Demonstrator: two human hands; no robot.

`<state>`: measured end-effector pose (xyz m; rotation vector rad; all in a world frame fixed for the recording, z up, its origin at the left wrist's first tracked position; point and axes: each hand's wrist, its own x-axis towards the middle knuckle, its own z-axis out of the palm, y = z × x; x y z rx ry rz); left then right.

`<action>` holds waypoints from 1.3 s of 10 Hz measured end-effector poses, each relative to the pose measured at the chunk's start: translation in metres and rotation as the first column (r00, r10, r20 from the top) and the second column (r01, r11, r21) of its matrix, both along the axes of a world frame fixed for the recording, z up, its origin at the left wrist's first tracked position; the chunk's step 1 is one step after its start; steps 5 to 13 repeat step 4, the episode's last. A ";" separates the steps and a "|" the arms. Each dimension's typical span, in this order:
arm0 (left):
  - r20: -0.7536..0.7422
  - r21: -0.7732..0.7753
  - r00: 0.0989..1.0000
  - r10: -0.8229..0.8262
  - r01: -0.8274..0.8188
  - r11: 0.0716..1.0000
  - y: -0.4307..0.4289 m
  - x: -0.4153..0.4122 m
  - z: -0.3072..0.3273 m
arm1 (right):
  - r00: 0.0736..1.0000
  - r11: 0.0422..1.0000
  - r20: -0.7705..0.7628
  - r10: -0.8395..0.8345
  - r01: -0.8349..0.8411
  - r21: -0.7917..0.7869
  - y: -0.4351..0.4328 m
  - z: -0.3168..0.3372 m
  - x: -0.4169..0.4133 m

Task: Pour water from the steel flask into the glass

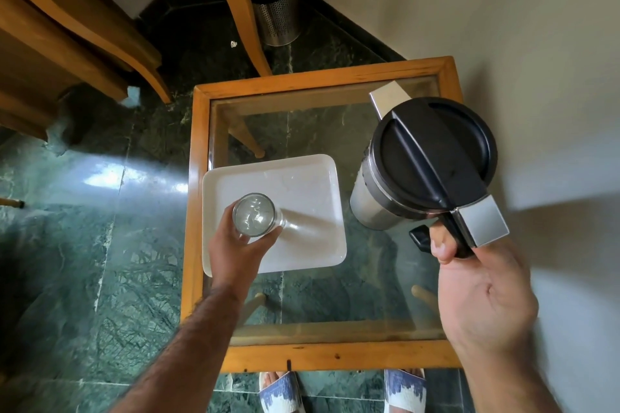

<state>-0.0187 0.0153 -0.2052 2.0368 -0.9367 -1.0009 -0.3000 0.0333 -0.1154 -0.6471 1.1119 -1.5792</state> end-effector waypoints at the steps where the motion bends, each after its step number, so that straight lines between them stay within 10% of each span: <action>1: 0.010 -0.001 1.000 -0.009 0.009 1.000 0.000 0.002 -0.002 | 0.999 1.000 -0.031 0.023 -0.023 -0.012 -0.001 0.000 0.000; 4: 0.035 0.035 0.972 -0.232 0.231 0.972 0.024 0.008 0.041 | 0.974 0.971 -0.040 -0.225 0.227 0.072 -0.008 0.022 -0.010; 13: 0.035 0.035 0.972 -0.232 0.231 0.972 0.024 0.008 0.041 | 0.974 0.971 -0.040 -0.225 0.227 0.072 -0.008 0.022 -0.010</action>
